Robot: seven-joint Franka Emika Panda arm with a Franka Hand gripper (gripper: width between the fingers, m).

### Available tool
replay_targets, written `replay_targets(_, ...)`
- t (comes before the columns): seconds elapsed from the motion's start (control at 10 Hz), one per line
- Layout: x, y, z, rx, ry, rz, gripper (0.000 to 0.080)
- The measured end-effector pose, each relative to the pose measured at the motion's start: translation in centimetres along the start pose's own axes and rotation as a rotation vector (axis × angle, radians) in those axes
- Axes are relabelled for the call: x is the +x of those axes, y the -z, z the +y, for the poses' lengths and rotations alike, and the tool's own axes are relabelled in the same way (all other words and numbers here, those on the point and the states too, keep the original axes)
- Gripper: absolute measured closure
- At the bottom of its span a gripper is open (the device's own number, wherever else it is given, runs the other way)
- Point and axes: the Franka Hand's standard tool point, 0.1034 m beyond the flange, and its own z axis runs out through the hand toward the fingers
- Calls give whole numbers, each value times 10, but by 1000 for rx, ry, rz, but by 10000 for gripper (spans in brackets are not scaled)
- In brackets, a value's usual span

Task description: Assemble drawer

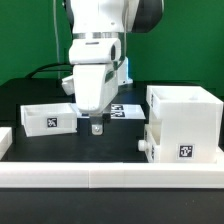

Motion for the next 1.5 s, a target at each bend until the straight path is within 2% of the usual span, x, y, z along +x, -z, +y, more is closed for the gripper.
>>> replay_targets(0.2, -2, 6, -12, 4, -12, -6, 151)
replay_targets(0.3, -3, 14, -11, 6, -11, -13, 151)
replay_targets(0.7, -3, 12, -11, 5, -60, -12, 151)
replay_targets(0.8, -7, 11, -12, 3, -149, -9, 151)
replay_targets(1.0, -28, 7, -19, 7, -378, -17, 151)
replay_targets(1.2, -39, 8, -29, -24, -530, -14, 151)
replay_targets(1.3, -45, 10, -34, -21, -623, -15, 151)
replay_targets(1.5, -43, 8, -34, -17, -749, -8, 151)
